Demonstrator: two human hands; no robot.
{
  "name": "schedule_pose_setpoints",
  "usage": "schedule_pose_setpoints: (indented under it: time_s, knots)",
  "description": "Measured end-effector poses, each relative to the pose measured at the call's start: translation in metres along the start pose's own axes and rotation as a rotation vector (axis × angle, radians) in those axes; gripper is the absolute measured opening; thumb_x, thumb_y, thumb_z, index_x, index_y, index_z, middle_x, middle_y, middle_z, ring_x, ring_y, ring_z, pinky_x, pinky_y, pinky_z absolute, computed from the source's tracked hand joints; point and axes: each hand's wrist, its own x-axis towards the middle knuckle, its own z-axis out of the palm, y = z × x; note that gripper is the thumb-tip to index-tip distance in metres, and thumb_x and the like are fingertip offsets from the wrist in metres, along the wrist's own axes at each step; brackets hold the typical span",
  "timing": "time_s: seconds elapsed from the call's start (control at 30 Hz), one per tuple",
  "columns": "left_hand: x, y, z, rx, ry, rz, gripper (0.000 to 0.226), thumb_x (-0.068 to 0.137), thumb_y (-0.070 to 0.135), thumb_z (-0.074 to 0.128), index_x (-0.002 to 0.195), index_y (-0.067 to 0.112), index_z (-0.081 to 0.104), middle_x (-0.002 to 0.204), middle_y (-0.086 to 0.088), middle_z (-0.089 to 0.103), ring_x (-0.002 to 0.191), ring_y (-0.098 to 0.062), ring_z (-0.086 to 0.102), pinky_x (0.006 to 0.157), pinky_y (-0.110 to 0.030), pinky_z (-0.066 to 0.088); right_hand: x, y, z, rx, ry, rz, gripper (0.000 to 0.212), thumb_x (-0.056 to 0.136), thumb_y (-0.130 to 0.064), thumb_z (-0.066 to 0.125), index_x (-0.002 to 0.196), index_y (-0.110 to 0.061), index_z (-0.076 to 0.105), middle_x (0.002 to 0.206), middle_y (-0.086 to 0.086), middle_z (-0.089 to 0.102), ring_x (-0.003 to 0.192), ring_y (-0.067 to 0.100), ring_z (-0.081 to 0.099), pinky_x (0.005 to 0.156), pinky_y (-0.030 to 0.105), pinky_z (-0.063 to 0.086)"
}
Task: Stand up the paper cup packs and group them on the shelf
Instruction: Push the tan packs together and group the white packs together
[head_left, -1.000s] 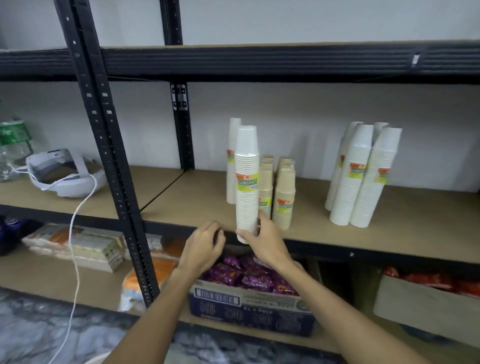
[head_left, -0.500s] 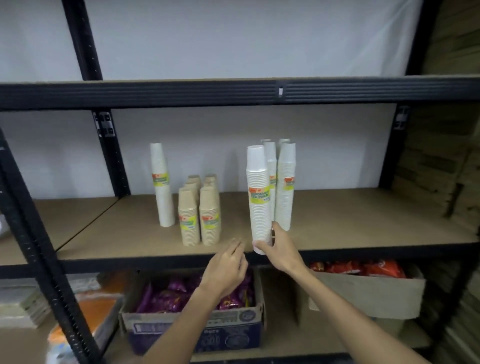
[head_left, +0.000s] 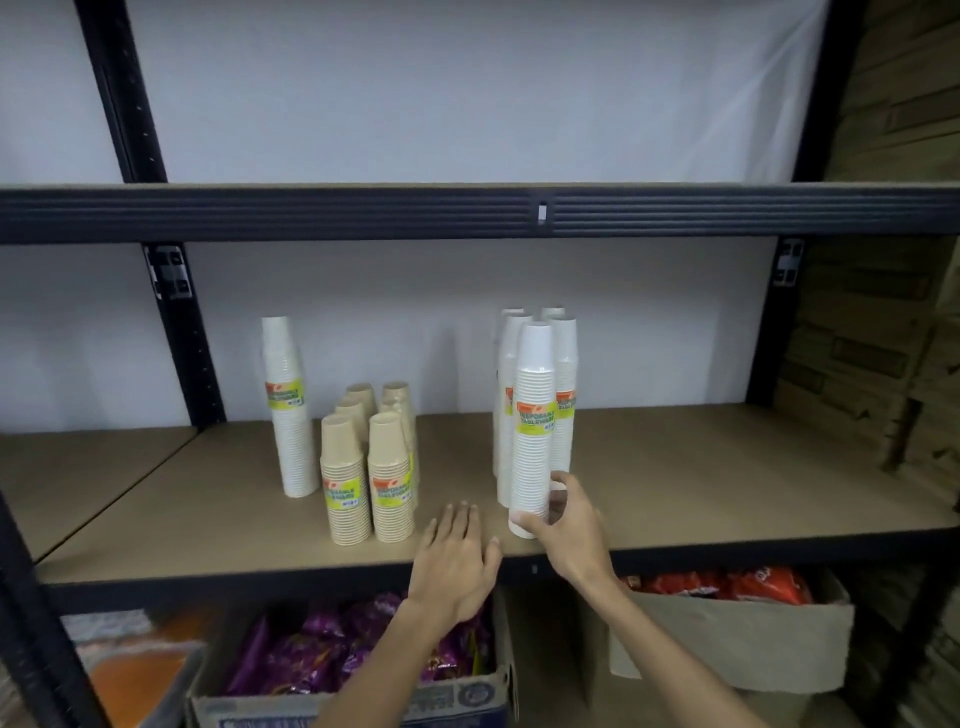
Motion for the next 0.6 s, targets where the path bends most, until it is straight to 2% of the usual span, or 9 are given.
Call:
schedule_pose_setpoints:
  time_s: [0.1,0.33,0.43,0.5,0.6]
  knots:
    - [-0.002,-0.002,0.003,0.015,0.047,0.023,0.086,0.085,0.055,-0.009,0.154,0.012,0.02,0.161,-0.007,0.022,0.15,-0.021,0.014,0.122,-0.037,0.01,-0.002,0.0,0.002,-0.007,0.025,-0.012,0.065,0.073,-0.036,0.085,0.128,-0.022,0.051,0.114,-0.014,0.061,0.104,0.003,0.058,0.071,0.008,0.048]
    - [-0.002,-0.002,0.004,0.042,0.06,0.026,0.084,0.086,0.054,-0.008,0.153,0.013,0.023,0.16,-0.006,0.025,0.149,-0.02,0.016,0.121,-0.037,0.011,-0.003,0.003,0.006,0.009,0.034,-0.037,0.065,0.074,-0.038,0.084,0.129,-0.023,0.053,0.115,-0.013,0.063,0.104,0.002,0.06,0.07,0.007,0.05]
    - [-0.003,-0.001,0.001,0.018,0.059,0.027,0.076,0.092,0.052,0.0,0.153,0.013,0.025,0.16,-0.006,0.026,0.149,-0.02,0.018,0.12,-0.036,0.012,-0.005,0.003,0.005,0.029,0.034,-0.033,0.063,0.074,-0.038,0.083,0.128,-0.022,0.054,0.115,-0.013,0.064,0.101,-0.001,0.061,0.071,0.008,0.05]
    - [-0.004,-0.001,-0.001,-0.021,0.08,0.041,0.065,0.099,0.049,0.013,0.151,0.013,0.03,0.157,-0.005,0.032,0.147,-0.02,0.023,0.12,-0.036,0.016,-0.01,0.0,0.003,0.046,0.059,-0.007,0.064,0.073,-0.039,0.084,0.125,-0.022,0.052,0.112,-0.013,0.062,0.101,0.001,0.06,0.071,0.009,0.049]
    - [-0.011,-0.009,-0.005,-0.128,0.182,0.105,0.047,0.101,0.037,0.033,0.138,0.015,0.051,0.14,-0.002,0.054,0.132,-0.018,0.046,0.111,-0.033,0.031,-0.027,-0.006,0.002,0.035,0.184,-0.024,0.049,0.074,-0.043,0.082,0.106,-0.027,0.047,0.101,-0.011,0.059,0.094,0.005,0.058,0.071,0.019,0.05]
